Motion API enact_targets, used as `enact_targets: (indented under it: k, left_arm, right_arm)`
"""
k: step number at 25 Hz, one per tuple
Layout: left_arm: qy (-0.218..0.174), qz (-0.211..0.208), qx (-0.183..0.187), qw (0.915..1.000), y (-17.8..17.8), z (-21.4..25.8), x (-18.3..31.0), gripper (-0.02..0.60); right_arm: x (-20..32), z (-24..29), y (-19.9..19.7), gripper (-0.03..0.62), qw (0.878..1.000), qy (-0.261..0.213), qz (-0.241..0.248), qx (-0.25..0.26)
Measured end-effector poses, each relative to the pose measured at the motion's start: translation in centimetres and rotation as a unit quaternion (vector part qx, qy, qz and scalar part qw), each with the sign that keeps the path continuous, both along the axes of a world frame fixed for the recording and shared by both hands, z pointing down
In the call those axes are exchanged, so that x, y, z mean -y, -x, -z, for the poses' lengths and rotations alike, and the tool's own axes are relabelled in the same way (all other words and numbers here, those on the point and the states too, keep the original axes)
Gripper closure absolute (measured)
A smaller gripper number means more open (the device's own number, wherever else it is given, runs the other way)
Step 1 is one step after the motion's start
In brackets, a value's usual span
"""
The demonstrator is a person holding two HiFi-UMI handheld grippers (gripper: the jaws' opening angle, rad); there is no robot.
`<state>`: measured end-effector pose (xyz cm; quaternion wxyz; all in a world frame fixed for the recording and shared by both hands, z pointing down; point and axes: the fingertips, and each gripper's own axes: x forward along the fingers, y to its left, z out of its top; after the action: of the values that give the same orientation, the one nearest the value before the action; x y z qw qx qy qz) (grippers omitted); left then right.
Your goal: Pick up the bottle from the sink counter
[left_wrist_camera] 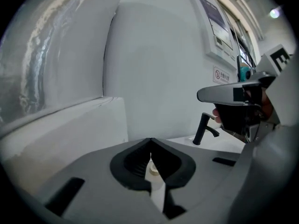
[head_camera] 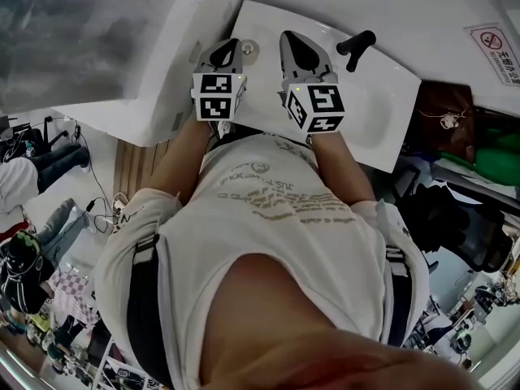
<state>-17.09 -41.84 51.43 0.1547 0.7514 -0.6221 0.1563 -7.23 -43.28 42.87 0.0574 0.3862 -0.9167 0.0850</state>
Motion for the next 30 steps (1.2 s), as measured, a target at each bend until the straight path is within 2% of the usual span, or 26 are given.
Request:
enact_targets:
  k: [6,10,11,12,13,16,25,30]
  left_arm:
    - [0.015,-0.057,-0.026,0.9979,-1.0,-2.2,0.1,0.556]
    - [0.024,-0.072,-0.007,0.9971,-1.1,-3.5,-0.1,0.553]
    - [0.027,-0.080,-0.001,0.9964,-1.3,-3.9,-0.1,0.516]
    - [0.030,-0.089,0.002,0.9956,-1.6,-4.2,-0.1,0.435]
    - [0.034,-0.096,0.003,0.9948,-1.8,-4.6,-0.1,0.390]
    - [0.044,-0.104,0.001,0.9936,-2.2,-5.6,0.0,0.305]
    - [0.081,-0.107,0.020,0.9907,-2.7,-10.2,0.7,0.254]
    - [0.083,-0.091,0.027,0.9920,-2.6,-12.0,1.2,0.236]
  right_arm:
    - [-0.7,-0.9,-1.2,0.570,1.000,0.012,-0.026,-0.010]
    - [-0.8,-1.2,-2.5,0.571,0.999,0.019,-0.049,-0.012]
    - [-0.8,-1.3,-2.9,0.571,0.998,0.020,-0.055,-0.012]
    - [-0.9,-1.2,-3.2,0.570,0.998,0.021,-0.061,-0.013]
    - [-1.0,-1.2,-3.5,0.570,0.997,0.022,-0.067,-0.013]
    - [-1.2,-1.2,-4.2,0.571,0.996,0.023,-0.080,-0.014]
    - [-1.7,-1.7,-5.7,0.570,0.994,0.030,-0.106,-0.021]
    - [-1.9,-1.9,-6.9,0.570,0.991,0.034,-0.123,-0.027]
